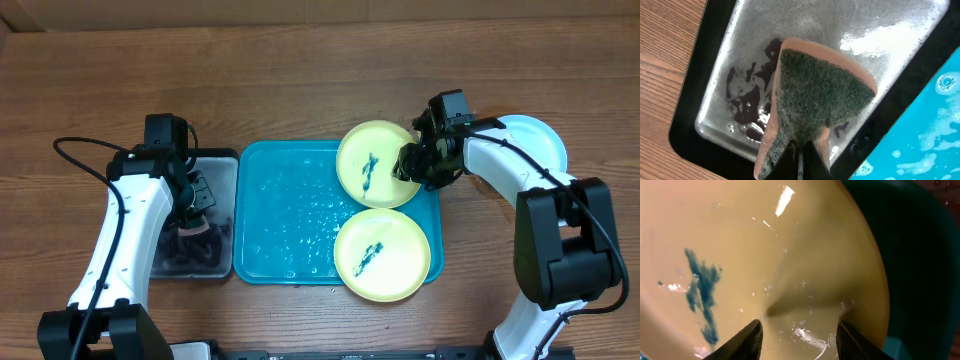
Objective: Clean dirty plates on tray and stack at the side
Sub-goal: 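Move the right gripper to the upper yellow plate and grasp its rim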
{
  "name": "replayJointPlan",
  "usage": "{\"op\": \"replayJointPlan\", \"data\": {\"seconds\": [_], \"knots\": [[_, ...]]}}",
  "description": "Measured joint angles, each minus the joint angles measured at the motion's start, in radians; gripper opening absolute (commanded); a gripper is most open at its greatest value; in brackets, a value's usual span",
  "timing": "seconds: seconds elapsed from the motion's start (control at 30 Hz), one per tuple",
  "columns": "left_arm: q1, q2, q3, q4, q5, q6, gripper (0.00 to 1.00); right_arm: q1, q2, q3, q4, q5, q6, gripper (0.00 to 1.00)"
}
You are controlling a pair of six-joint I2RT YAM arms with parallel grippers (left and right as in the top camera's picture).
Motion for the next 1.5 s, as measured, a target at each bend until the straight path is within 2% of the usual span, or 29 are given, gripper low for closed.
{"op": "replayJointPlan", "data": {"seconds": [0.37, 0.6, 0.87, 1.17, 1.23, 1.3, 1.4, 1.5], "knots": [[0.000, 0.000, 0.000, 0.002, 0.000, 0.000, 0.04, 0.043, 0.000, 0.205, -0.195, 0.015, -0.009, 0.51], [0.000, 0.000, 0.000, 0.002, 0.000, 0.000, 0.04, 0.031, 0.000, 0.242, -0.261, 0.111, 0.064, 0.51], [0.000, 0.000, 0.000, 0.002, 0.000, 0.000, 0.04, -0.062, 0.000, 0.242, -0.267, 0.166, 0.072, 0.52], [0.000, 0.000, 0.000, 0.002, 0.000, 0.002, 0.04, -0.053, 0.087, 0.242, -0.219, 0.142, 0.053, 0.51], [0.000, 0.000, 0.000, 0.002, 0.000, 0.002, 0.04, -0.052, 0.114, 0.242, -0.217, 0.131, 0.051, 0.46], [0.000, 0.000, 0.000, 0.001, 0.000, 0.002, 0.04, -0.050, 0.131, 0.242, -0.212, 0.115, 0.047, 0.37], [0.000, 0.000, 0.000, -0.001, 0.000, 0.002, 0.04, -0.046, 0.145, 0.242, -0.209, 0.103, 0.045, 0.31], [0.000, 0.000, 0.000, -0.002, 0.000, 0.002, 0.04, -0.042, 0.146, 0.242, -0.208, 0.098, 0.043, 0.16]]}}
